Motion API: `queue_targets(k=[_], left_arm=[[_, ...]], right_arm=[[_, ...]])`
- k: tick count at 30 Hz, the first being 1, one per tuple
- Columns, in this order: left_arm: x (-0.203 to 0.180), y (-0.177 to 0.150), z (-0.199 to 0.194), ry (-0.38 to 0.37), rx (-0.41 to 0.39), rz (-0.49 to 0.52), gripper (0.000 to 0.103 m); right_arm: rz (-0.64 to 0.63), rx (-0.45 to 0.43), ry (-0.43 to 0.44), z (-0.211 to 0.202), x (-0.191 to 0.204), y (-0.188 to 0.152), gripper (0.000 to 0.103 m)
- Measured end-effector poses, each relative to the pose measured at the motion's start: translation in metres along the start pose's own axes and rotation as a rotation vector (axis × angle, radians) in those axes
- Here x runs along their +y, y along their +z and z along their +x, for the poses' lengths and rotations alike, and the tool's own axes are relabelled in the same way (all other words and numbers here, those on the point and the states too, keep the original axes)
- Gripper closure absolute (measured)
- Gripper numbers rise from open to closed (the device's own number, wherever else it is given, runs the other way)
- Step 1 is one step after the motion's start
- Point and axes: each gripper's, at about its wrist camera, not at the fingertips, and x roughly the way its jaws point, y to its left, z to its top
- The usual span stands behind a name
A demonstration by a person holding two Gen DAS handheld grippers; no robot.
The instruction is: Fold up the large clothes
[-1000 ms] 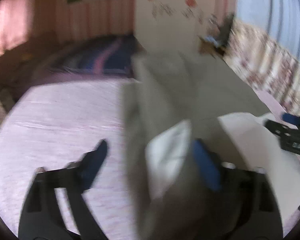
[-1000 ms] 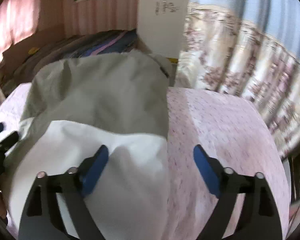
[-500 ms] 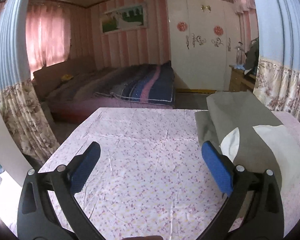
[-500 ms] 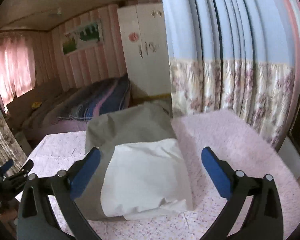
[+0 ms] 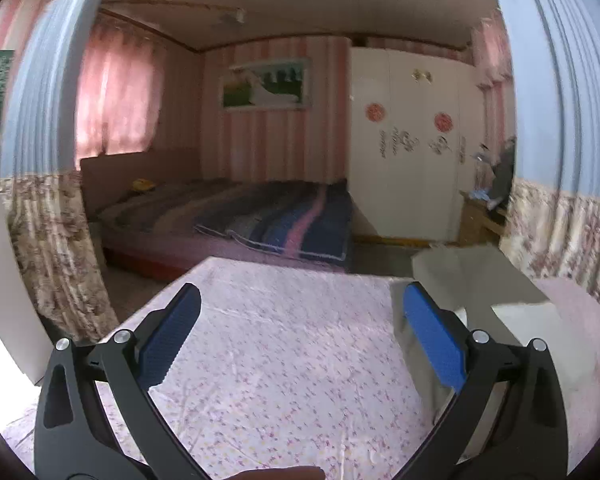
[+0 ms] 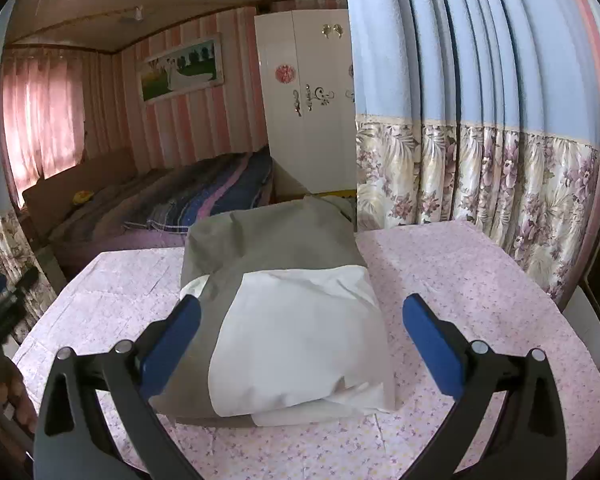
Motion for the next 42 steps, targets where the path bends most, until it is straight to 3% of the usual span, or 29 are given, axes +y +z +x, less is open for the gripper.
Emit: queue_targets(k=[4, 11, 27, 42], left_arm=[[-0.014, -0.008, 0.006, -0.030, 0.043, 0.036, 0.003], [-0.031, -0.016, 0.004, -0.066, 0.051, 0.079, 0.003], [-0.024, -0.018, 0.006, -0.061, 0.072, 0.034, 0.003], [-0.026, -0.017, 0.009, -0.041, 0.070, 0.058, 0.003]], right_arm=[[-0.009, -0.014, -0.016, -0.002, -0.001, 0.000, 0.002], [0.006, 0.011, -0.017, 0.003, -0.001, 0.000, 0.002], [-0.026, 0.025, -0.059, 0.008, 0.002, -0.003, 0.002], [-0.053, 0.028, -0.075, 0.008, 0.005, -0.003, 0.002]])
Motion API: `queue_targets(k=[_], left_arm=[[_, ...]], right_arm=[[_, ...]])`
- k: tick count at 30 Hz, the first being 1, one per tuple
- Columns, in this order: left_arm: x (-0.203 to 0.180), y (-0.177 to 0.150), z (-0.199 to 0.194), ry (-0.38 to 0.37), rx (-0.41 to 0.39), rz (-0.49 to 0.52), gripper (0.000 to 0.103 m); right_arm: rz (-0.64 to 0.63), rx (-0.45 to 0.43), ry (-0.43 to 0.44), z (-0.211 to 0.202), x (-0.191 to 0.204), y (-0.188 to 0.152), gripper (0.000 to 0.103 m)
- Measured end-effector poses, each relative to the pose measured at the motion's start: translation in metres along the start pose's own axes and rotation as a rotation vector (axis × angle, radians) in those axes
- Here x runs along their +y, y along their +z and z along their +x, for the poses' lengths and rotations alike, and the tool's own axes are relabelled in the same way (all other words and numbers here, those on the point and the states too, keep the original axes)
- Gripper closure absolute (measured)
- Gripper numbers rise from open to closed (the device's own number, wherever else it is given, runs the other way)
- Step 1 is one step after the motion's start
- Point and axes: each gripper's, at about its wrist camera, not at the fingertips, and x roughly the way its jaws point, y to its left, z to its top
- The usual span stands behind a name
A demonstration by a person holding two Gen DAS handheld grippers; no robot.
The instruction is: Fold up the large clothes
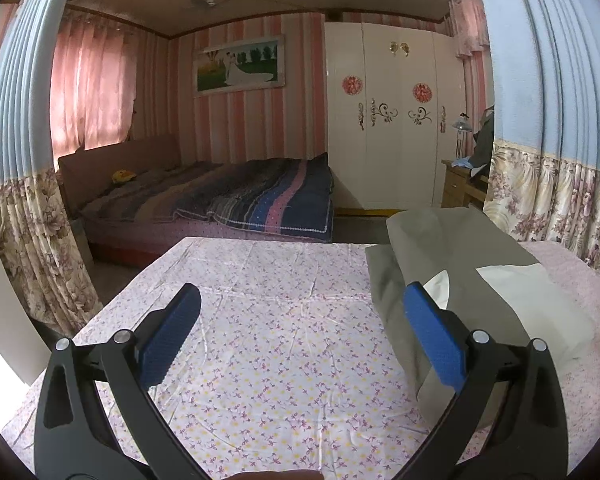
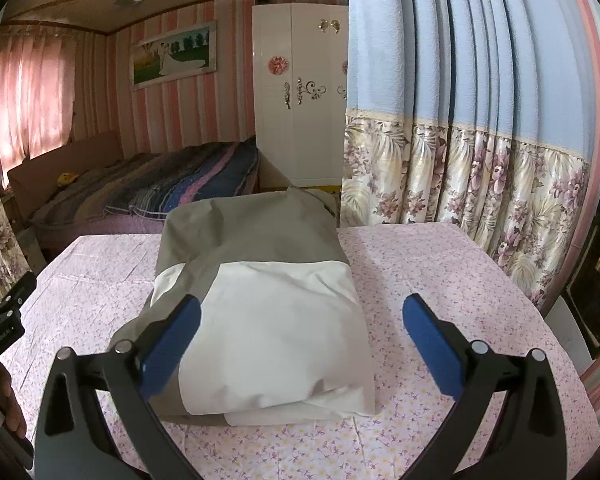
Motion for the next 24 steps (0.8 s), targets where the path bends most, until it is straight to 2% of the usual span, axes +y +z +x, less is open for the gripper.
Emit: queue_targets(k=[6, 13, 24], left_arm=[[-0.001, 0.000, 0.001, -0.004, 0.008, -0.001, 0.003], [-0.015, -0.001, 0.001, 0.018, 0.015, 0.044, 0.003], [-0.012, 0.002, 0.000, 0.027, 0.029, 0.024, 0.003]], right_arm=[[-0.004, 0.006, 0.002, 0.001, 0.001, -0.001, 0.002], [-0.015, 0.010, 0.010, 0.000, 0.003, -0.001, 0.002], [-0.028, 0.004, 0.015, -0.001, 0.007, -0.003, 0.002]])
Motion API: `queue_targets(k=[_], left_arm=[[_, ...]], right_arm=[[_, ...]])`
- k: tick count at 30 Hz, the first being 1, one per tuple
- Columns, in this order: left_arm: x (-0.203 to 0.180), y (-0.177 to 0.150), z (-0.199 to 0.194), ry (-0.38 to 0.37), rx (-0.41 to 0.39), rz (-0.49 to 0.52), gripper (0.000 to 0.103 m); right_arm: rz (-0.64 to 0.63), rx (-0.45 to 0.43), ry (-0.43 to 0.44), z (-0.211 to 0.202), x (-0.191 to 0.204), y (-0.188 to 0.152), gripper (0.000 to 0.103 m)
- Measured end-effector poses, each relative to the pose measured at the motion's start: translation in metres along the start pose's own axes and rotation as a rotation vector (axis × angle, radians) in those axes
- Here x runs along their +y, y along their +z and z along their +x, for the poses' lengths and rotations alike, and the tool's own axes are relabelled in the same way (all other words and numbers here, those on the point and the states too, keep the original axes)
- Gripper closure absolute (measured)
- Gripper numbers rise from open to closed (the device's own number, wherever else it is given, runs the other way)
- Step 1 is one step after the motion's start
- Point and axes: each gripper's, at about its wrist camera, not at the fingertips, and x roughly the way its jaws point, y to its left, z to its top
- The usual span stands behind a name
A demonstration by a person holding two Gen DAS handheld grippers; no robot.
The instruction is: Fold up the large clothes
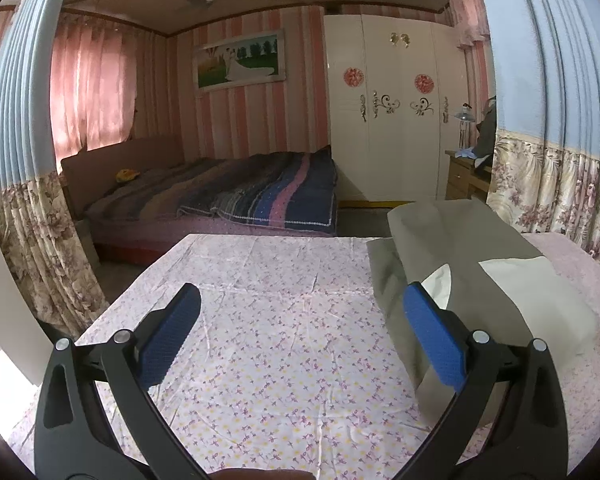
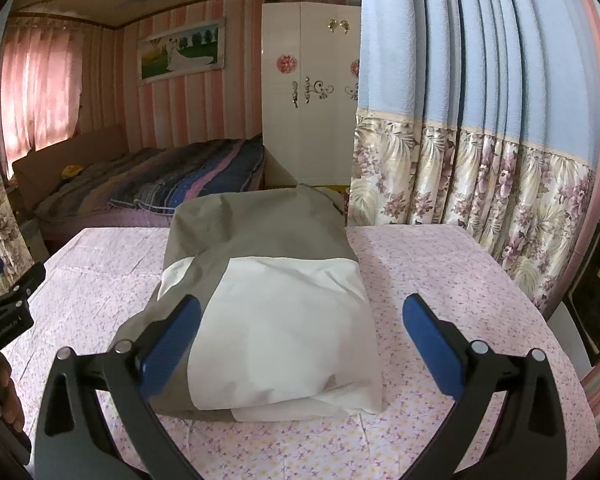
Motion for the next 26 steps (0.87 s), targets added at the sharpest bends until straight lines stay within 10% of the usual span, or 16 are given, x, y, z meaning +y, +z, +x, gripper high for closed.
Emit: queue_targets(k=[26], left_arm=[[-0.0038, -0.0024, 0.0013, -0.028, 0.026, 0.006, 0.003]], right_arm=[[-0.005, 0.006, -0.004, 0.0051, -0.0054, 0.0004, 0.002]])
